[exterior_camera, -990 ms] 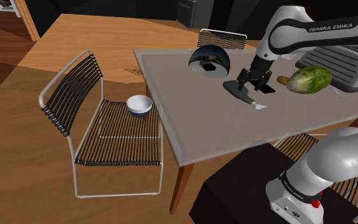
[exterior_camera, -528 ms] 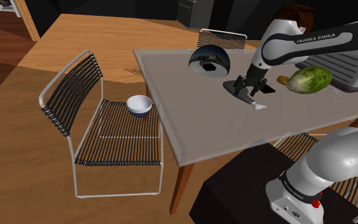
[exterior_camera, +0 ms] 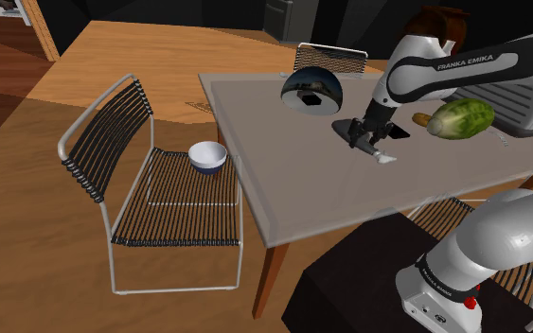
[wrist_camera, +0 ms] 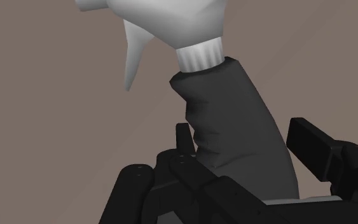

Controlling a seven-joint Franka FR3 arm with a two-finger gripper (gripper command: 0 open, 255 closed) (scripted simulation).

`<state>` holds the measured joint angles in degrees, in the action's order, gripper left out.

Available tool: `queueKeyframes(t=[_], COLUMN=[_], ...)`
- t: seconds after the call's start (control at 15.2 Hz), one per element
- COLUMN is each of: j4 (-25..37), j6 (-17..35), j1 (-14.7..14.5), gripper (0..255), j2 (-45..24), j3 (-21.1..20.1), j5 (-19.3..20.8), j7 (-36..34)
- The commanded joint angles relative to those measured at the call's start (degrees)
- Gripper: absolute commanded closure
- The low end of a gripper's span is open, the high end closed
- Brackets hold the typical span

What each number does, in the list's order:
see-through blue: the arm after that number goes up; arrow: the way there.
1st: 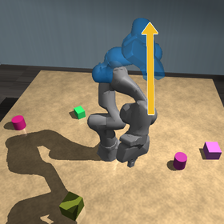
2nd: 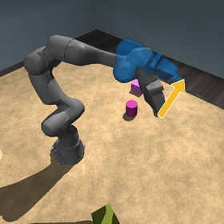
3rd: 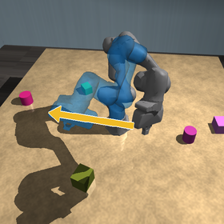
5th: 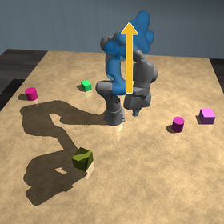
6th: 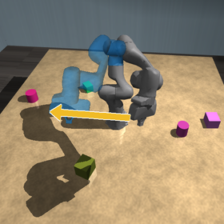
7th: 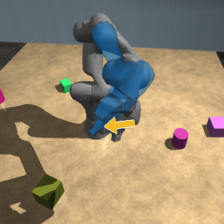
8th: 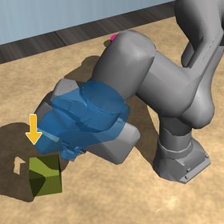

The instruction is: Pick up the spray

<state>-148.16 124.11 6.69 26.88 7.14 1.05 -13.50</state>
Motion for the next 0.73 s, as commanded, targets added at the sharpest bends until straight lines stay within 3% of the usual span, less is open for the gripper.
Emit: queueKeyframes(t=[0.0,0.26,0.66], j4=[-0.1,0.1,3.4], j6=[0.1,-0.2,-5.4], j1=[0.0,0.0,0.0], gripper=[255,255,255], j2=[-0.1,0.0,1.9], j3=[0.0,0.0,-0.3], j5=[0.0,0.0,0.0], j7=[0.0,0.0,-0.2])
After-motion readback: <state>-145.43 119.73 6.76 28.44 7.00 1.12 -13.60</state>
